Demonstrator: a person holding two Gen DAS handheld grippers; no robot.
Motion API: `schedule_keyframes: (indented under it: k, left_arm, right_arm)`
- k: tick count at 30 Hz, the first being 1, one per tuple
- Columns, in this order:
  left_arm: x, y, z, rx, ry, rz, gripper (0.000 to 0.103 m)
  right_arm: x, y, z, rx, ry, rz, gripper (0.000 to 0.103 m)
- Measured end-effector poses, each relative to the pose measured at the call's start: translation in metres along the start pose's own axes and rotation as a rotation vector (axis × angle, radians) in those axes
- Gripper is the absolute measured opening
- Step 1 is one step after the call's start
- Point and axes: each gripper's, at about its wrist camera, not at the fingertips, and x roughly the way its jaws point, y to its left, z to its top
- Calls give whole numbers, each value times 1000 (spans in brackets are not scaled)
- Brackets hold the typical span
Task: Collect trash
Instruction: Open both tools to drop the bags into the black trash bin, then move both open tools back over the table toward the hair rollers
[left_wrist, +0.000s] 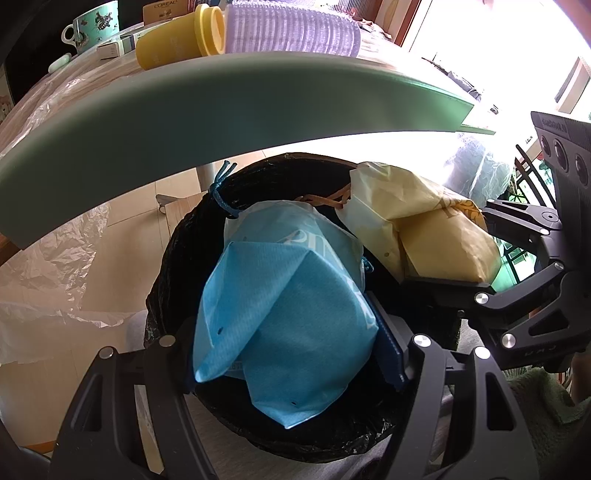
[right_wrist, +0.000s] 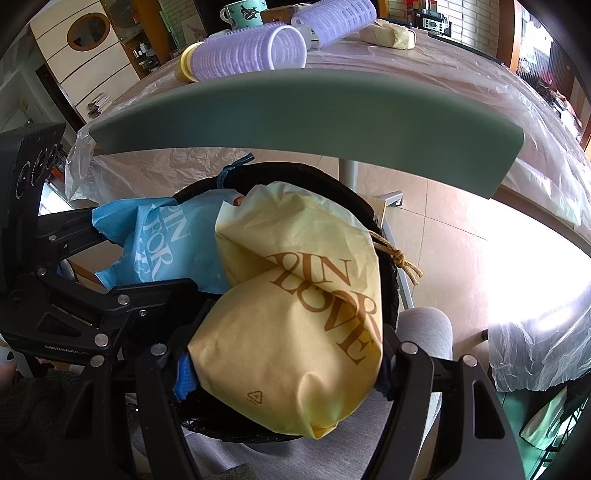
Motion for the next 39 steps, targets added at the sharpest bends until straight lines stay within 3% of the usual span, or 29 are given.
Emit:
schedule_keyframes:
  k: [18,23,28,39]
  left_arm:
    - [-1,0,1,0,2,5,73]
    - [-4,0,2,6,-20,-3,86]
    - [-11,1,4,5,-50,11,91]
    - [-30,17,19,-36,-84,44,92]
  right_arm:
    - [3,-1,0,1,0,-9,71]
    - [-5,-3,1,13,-42,-15,90]
    - [-13,-2,4,17,-63,-15,90]
    - [-19,-2,23,27,-70,-15,90]
